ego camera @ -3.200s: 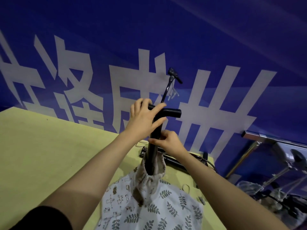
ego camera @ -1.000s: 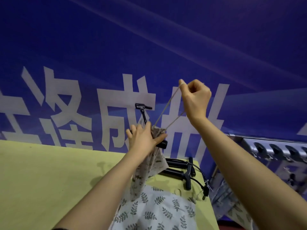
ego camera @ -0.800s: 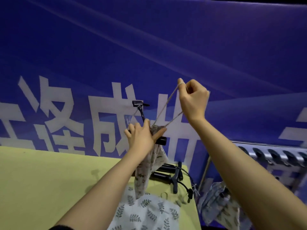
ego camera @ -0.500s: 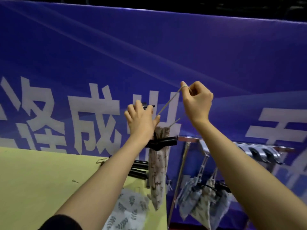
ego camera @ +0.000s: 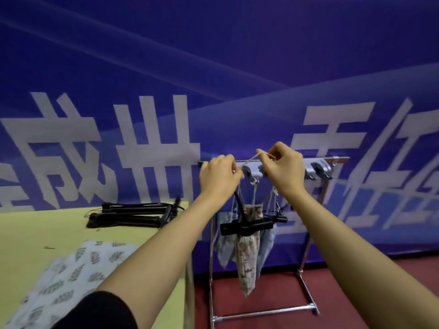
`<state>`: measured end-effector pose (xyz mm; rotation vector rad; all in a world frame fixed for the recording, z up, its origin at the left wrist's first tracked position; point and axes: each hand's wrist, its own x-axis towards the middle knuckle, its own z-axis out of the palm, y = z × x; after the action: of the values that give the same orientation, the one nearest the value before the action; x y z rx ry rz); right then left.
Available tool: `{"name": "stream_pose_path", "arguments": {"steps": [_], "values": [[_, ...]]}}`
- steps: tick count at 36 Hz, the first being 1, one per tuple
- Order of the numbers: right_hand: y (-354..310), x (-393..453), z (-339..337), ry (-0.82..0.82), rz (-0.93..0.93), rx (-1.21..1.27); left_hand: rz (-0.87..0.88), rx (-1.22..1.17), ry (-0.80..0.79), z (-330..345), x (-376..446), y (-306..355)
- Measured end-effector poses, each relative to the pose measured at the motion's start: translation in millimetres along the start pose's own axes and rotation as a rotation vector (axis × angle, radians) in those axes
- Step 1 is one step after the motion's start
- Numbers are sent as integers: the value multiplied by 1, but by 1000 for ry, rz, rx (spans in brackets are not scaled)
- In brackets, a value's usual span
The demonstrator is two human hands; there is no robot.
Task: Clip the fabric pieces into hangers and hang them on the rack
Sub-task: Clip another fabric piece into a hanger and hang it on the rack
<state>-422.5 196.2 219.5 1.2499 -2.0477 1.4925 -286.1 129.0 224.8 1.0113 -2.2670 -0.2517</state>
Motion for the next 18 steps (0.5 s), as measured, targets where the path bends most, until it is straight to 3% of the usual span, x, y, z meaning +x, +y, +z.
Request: {"name": "stream_pose_path", "arguments": {"steps": [12,18], "values": [[137,-5,-4,-130,220,-147,-176,-357,-198,147,9,54],[197,11,-1,-250,314,-199,-206,-371,-264,213,40,72]]}}
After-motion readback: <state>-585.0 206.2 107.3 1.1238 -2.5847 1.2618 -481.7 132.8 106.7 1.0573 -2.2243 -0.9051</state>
